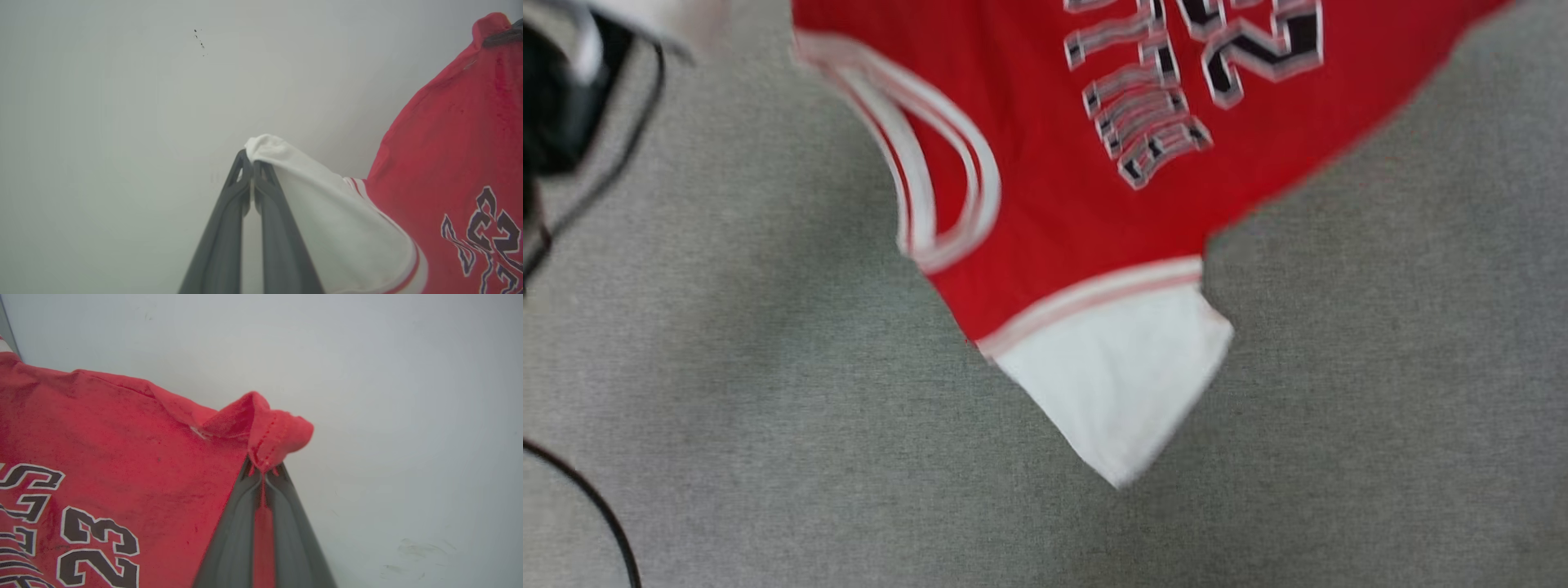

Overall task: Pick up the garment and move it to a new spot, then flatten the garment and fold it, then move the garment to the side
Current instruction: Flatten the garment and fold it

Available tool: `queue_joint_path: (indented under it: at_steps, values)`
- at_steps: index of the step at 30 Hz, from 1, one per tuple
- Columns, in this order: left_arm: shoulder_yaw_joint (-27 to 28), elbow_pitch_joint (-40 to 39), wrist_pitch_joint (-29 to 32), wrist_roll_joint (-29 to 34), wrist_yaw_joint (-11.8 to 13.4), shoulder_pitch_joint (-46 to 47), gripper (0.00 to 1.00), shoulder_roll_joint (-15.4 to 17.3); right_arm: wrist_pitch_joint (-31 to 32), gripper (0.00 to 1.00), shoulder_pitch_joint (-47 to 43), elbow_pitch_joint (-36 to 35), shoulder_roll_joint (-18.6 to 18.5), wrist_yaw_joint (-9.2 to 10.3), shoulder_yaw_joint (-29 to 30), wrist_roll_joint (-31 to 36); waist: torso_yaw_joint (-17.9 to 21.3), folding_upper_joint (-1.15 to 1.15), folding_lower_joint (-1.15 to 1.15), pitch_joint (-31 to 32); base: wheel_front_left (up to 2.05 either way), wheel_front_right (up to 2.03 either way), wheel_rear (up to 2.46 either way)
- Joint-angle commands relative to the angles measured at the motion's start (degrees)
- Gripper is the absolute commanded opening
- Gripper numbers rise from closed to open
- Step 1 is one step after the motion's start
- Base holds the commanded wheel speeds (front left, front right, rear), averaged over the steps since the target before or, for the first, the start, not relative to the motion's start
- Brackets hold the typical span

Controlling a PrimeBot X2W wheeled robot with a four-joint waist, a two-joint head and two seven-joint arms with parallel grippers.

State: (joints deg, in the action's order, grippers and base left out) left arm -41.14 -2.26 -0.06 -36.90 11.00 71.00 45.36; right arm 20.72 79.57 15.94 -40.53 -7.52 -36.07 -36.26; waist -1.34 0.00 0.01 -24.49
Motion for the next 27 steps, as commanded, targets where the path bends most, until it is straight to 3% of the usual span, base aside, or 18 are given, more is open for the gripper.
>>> queue_joint_path:
  at_steps: [1, 8, 16, 21, 27]
  values:
    - [0.27, 0.65, 0.17, 0.70, -0.35, 1.61, 0.00, -0.38, -0.13, 0.00, 1.27, 0.53, 0.80, 0.06, 0.42, 0.55, 0.42, 0.00, -0.01, -1.68, 0.00, 0.00, 0.00]
    - [1.20, 11.89, 0.76, 2.73, -5.66, 19.23, 0.00, -6.33, -1.25, 0.00, 12.47, 6.57, 5.22, 0.06, 3.62, 6.00, 0.25, 0.00, -0.01, -6.15, 0.00, 0.00, 0.00]
    - [2.29, 25.27, -2.48, 4.78, -9.92, 36.00, 0.00, -12.28, -4.64, 0.00, 25.00, 14.19, 9.21, 0.06, 4.09, 10.47, 0.14, 0.00, -0.01, -9.68, 0.00, 0.00, 0.00]
    - [2.06, 31.65, -5.33, 5.55, -12.19, 40.92, 0.00, -13.96, -7.49, 0.00, 28.82, 18.28, 11.26, 0.06, 2.81, 11.43, 0.28, 0.00, -0.01, -10.87, 0.00, 0.00, 0.00]
    - [1.09, 37.32, -7.75, 5.18, -14.07, 39.46, 0.00, -14.50, -10.26, 0.00, 26.69, 21.47, 11.25, 0.06, -0.83, 10.21, -0.08, 0.00, -0.01, -11.79, 0.00, 0.00, 0.00]
